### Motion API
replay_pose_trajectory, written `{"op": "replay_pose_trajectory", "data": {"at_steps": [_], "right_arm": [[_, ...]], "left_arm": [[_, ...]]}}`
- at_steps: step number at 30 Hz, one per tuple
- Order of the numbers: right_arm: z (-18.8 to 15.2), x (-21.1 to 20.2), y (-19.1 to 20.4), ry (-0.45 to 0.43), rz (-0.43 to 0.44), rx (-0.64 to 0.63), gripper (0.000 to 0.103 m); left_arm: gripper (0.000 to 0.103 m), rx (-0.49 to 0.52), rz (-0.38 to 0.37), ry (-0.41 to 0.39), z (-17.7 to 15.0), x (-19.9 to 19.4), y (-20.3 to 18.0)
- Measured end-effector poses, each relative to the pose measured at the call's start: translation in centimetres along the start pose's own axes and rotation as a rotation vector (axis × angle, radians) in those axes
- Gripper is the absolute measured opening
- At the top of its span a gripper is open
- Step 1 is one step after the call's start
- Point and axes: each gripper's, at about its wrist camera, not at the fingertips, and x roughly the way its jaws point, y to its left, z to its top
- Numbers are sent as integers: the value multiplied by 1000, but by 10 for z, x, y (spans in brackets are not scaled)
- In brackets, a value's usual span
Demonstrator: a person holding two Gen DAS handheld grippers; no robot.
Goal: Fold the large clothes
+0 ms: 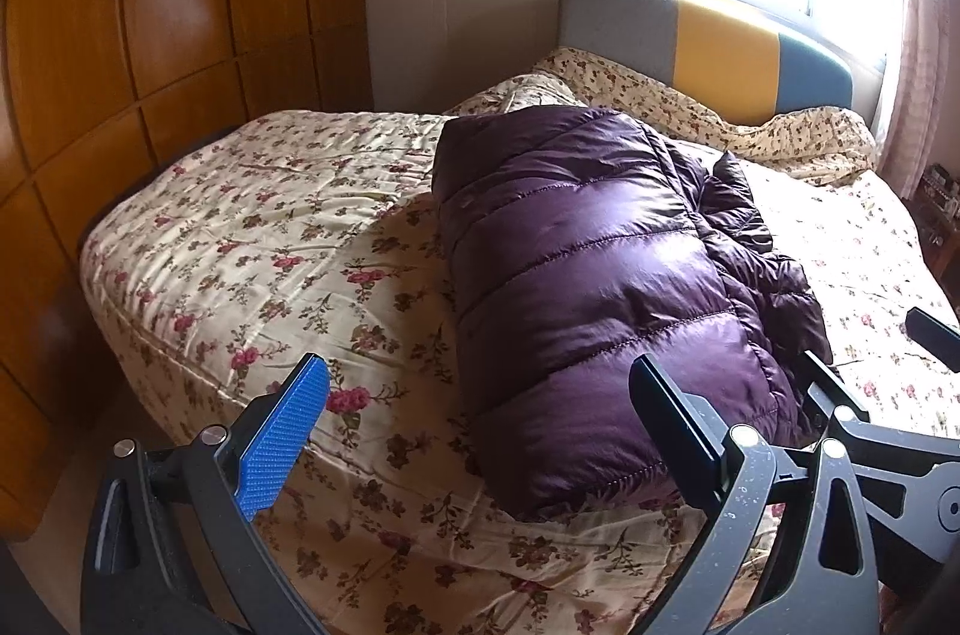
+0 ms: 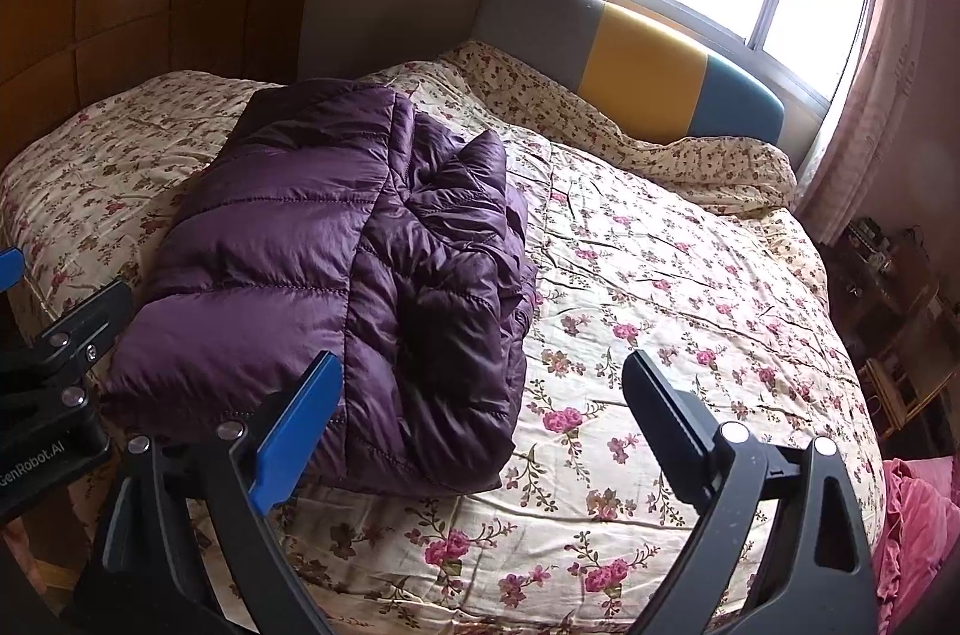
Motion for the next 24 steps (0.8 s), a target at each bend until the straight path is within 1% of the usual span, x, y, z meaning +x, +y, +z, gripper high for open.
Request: {"op": "replay_pose_trajectory", "data": {"at_steps": [6,24], "right_arm": [[0,1,2,3,1,-2,94],[-1,4,0,13,2,4,96]], "left_arm": [[99,-30,-20,-21,1,-4,3],[99,13,-6,-45,0,-10,-5]]}}
